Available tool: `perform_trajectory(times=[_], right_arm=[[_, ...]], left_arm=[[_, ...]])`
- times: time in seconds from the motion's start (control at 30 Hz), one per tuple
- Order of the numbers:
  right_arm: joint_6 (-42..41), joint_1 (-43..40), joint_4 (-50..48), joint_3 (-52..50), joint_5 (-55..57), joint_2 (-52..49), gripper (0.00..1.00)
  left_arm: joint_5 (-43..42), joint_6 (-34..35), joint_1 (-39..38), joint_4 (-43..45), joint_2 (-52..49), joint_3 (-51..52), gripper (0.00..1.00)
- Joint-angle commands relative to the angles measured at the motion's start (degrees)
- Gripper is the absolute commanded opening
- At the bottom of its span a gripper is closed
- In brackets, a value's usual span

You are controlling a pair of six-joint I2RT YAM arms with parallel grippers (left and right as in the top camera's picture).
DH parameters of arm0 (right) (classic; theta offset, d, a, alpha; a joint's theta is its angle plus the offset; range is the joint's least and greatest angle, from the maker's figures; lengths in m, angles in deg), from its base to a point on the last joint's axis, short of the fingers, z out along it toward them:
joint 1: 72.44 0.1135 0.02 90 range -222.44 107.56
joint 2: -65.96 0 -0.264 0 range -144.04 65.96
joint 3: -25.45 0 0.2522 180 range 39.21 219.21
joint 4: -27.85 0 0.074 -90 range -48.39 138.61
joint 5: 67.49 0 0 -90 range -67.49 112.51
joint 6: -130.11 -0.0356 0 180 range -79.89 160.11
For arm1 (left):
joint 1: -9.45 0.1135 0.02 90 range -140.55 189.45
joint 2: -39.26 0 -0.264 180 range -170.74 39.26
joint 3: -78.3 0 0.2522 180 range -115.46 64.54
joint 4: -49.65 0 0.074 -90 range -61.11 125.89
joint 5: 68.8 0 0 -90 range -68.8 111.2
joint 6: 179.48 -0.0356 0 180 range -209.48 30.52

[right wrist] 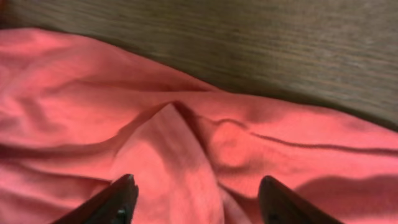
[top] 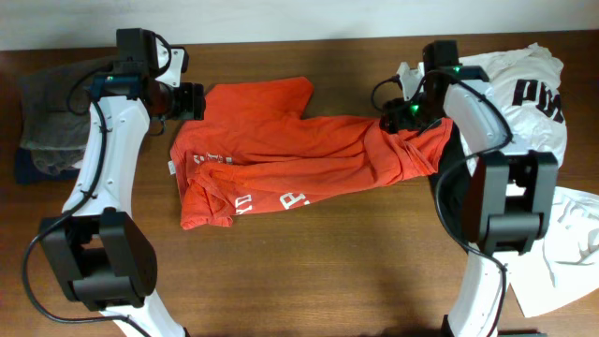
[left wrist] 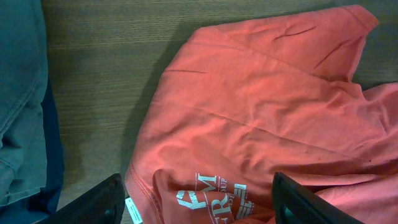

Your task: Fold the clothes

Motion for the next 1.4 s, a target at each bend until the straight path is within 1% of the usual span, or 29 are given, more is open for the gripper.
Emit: perform_trajectory(times=[0.0,0.03,0.4,0.47,0.5,0.53,0.57,0.6,0.7,0.87,0.93,1.17,1.27,1.37], right_arm=[[0.7,0.2,-0.3,-0.5,0.5,-1.2,0.61],[0.7,0.5,0.1,-0.5,0.4,-1.4,0.59],[1.3,2.9,2.4,-0.9,-0.2,-2.5,0.59],[1.3,2.9,2.4,-1.2,-0.2,-3.0,0.51],[1.3,2.9,2.5,-1.3,-0.2,-3.0,0.44],[1.3,2.9,2.5,-1.3,-0.2,-3.0,0.34],[1.3,2.7,2.4,-1.3,0.0,-3.0,0.27],[0.6,2.3,2.4,-0.9,0.7,-2.8,0.14],[0.2,1.2,3.6,0.5,0.6,-2.6,0.04],[0.0,-1.0,9.2,5.1,0.7,-1.4,0.04],[0.0,-1.7,12.9,7.9,0.6,-0.8,0.04],[0.0,-4.0,31.5,17.6,0.7,0.1,0.04],[-3.7,-5.3,38.8,19.5,2.8,0.1,0.04],[-5.0,-6.8,42.8,19.6,3.5,0.7,0.04]], left_arm=[[0.2,0.8,0.1,-0.1,0.5,-0.9,0.75],[0.2,0.8,0.1,-0.1,0.5,-0.9,0.75],[0.2,0.8,0.1,-0.2,0.4,-0.9,0.75],[0.2,0.8,0.1,-0.2,0.4,-0.9,0.75],[0.2,0.8,0.1,-0.2,0.4,-0.9,0.75],[0.2,0.8,0.1,-0.2,0.4,-0.9,0.75],[0.2,0.8,0.1,-0.2,0.4,-0.9,0.75],[0.2,0.7,0.1,-0.2,0.4,-0.9,0.75],[0.2,0.7,0.1,-0.2,0.4,-0.9,0.75],[0.2,0.7,0.1,-0.3,0.4,-0.9,0.75],[0.2,0.7,0.1,-0.3,0.4,-0.9,0.75],[0.2,0.7,0.1,-1.2,0.4,-0.9,0.75],[0.2,0.7,0.1,-2.3,0.4,-0.9,0.75],[0.3,-0.1,0.1,-3.6,0.4,-0.9,0.75]])
